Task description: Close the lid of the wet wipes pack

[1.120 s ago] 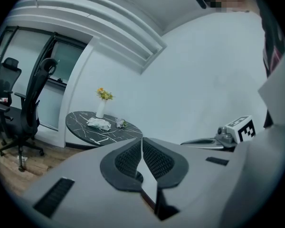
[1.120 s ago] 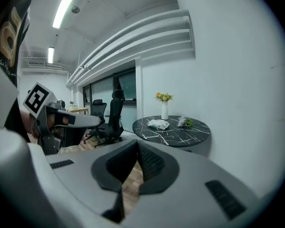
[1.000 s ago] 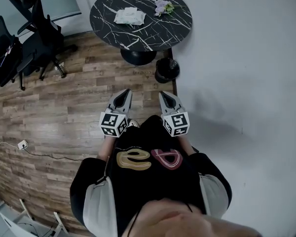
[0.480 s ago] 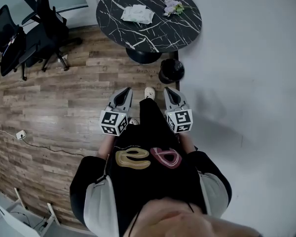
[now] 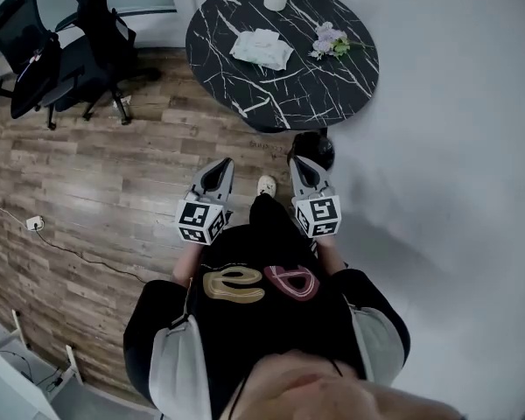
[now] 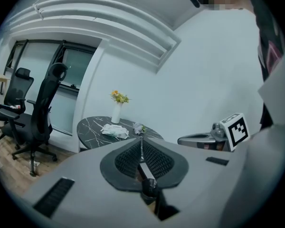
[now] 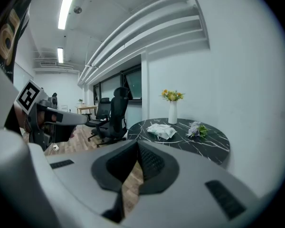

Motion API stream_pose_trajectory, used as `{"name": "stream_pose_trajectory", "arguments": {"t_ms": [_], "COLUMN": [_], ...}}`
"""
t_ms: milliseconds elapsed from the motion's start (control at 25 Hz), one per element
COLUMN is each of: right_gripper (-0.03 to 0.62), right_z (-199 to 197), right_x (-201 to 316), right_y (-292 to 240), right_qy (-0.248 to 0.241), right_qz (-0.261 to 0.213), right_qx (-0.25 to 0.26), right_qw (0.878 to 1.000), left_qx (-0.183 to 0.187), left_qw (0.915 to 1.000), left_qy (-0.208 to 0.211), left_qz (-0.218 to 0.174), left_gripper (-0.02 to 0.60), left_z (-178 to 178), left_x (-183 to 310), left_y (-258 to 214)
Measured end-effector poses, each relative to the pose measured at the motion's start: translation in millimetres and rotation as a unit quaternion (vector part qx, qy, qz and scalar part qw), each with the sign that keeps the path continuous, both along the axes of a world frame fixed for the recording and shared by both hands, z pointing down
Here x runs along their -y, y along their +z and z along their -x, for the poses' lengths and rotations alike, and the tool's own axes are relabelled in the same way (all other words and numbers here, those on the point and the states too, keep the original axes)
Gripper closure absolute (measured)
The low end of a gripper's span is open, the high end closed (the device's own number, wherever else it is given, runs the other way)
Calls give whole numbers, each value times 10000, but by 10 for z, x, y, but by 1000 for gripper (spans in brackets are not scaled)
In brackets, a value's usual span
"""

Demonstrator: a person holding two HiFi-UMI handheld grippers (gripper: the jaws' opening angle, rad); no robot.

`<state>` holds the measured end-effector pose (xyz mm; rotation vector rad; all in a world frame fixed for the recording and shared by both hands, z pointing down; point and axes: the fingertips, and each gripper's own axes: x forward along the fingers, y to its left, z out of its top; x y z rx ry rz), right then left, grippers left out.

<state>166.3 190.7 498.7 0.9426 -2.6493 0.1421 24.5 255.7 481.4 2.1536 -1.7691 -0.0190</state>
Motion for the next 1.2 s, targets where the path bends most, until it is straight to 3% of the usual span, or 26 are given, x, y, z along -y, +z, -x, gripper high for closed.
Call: {"name": "stream_pose_trajectory", "arguments": {"t_ms": [280,760,1200], "right_gripper": [582,582,582], "right_z": [68,-163,-211], "right_x": [681,1790,2192], "right_y": [4,24,71], "right_qy": [-268,-457,-615], "right_qz": [76,73,148], "right_qx": [2,109,161], "right_qw": [9996,9989,9979], "left_qx": [25,43,75], "left_qw": [9999,9996,9995], "left_qy": [-123,-264,-295], "left_qz": [27,-1,85], "left_gripper": [557,557,557], "left_z": [-57,-360,-498], "left_x": [654,1727,2147], "left_y": [-25,-16,48]}}
